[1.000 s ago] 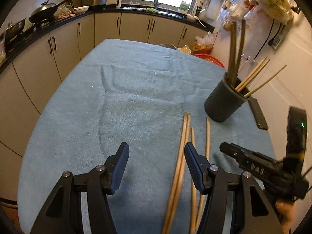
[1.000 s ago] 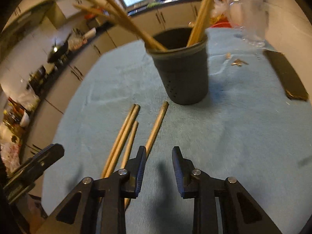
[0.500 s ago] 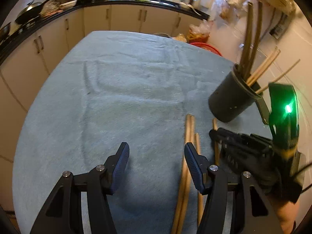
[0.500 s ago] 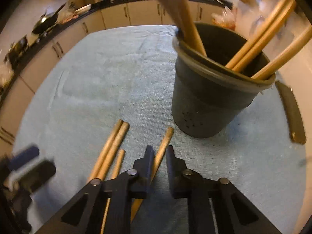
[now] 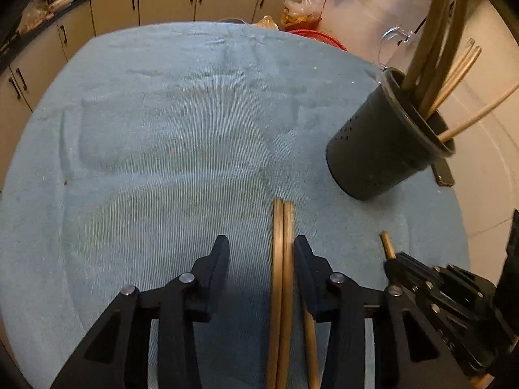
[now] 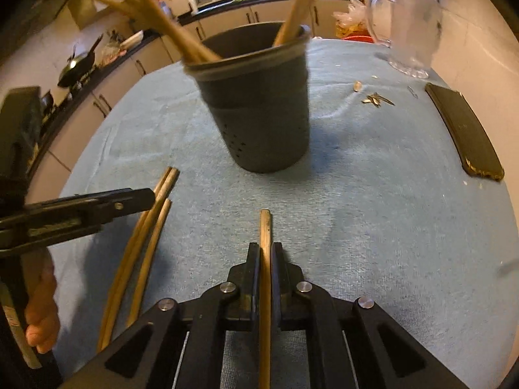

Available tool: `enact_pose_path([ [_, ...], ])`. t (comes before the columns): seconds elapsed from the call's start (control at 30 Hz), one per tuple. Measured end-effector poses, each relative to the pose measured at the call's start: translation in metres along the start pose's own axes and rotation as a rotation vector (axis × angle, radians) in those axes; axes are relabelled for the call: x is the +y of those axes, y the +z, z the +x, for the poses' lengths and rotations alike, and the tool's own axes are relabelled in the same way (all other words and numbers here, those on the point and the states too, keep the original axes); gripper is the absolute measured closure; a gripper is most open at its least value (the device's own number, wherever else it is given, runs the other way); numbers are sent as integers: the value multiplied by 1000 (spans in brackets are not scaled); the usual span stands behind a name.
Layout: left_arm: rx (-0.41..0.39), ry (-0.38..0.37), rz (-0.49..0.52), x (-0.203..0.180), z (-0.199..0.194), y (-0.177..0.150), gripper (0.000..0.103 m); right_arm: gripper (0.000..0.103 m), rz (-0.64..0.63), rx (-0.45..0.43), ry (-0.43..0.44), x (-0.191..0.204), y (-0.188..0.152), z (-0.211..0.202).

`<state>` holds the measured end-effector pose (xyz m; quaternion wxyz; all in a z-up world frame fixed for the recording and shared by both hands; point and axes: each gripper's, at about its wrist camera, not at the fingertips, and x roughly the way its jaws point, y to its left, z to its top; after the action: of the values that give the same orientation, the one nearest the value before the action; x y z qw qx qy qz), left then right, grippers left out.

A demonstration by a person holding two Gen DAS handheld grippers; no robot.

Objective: Organize utensils
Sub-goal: 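Lower the right tool onto a chopstick while the left tool lowers onto another, then close the right gripper on a chopstick while the left gripper closes on another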

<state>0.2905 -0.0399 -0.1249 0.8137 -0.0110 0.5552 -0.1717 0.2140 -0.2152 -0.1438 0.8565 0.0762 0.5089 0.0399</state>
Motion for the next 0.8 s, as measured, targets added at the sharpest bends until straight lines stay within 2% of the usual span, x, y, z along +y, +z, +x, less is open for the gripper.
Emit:
enact_pose_path([
  [0.03,0,11,4,-2,1,1,62,94,1,-3,7,-2,0,0],
  [0.13,4,45,-5,-4,3,5,73,94,-3,-9,17,-4,-2,0],
  [0.27,26,65,18,-11,7,9,74,93,3,-14,34,-11,-3,0],
  [0.43,51,223,149,-43,20,13,74,93,-2,-12,33,-14,-4,-2],
  [0.57,65,203,132,-46,24,19,79,92,-20,17,15,-5,3,1],
  [0.6,61,202,122,-44,24,20,83,90,-31,28,12,-3,4,2],
  [0.8,44,195,137,-44,26,27,86,87,-160,114,-29,14,22,11],
])
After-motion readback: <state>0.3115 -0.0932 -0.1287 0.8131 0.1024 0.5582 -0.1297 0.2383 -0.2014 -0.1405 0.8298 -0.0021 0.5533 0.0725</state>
